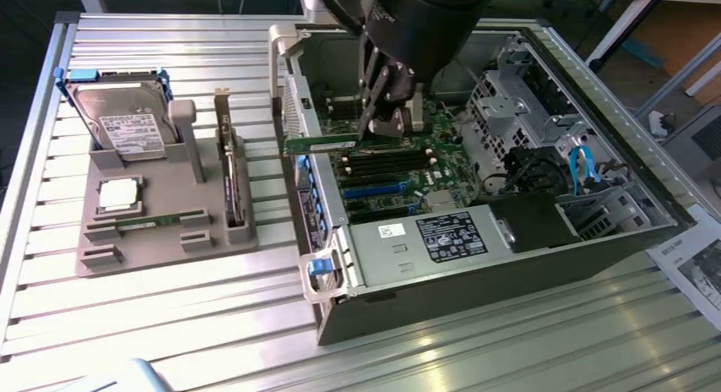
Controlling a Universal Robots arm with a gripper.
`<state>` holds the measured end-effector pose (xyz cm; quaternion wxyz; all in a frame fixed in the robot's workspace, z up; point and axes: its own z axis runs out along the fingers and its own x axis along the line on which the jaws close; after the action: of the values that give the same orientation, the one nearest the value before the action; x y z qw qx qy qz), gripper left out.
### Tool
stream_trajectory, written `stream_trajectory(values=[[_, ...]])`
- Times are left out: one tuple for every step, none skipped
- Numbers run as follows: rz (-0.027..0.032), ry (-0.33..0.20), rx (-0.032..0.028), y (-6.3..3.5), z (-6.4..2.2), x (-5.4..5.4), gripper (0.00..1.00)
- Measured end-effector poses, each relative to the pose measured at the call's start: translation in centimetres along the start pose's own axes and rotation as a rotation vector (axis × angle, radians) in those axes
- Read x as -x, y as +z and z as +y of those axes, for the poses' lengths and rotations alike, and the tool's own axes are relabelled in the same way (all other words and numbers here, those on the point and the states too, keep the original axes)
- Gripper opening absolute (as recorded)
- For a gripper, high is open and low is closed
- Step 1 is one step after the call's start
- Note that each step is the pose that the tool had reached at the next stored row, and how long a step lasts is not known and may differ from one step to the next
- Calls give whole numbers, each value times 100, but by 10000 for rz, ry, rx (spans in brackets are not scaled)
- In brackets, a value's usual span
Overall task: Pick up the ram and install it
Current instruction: 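Pick up the ram and move it above insertion slot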
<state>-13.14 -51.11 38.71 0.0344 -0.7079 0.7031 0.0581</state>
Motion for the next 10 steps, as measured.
stream_trajectory(values=[[-4,0,1,-1,-19,-2,12],[-7,-1,2,-2,-37,-5,12],[-11,-1,3,-3,-58,-7,12],[-19,-1,5,-5,-91,-12,12],[-23,-3,6,-6,-116,-15,12],[-30,-3,7,-7,-144,-18,12],[-34,-4,8,-8,-163,-20,12],[-38,-5,9,-9,-185,-23,12],[-43,-5,10,-10,-205,-26,12],[-47,-5,11,-11,-224,-28,12]])
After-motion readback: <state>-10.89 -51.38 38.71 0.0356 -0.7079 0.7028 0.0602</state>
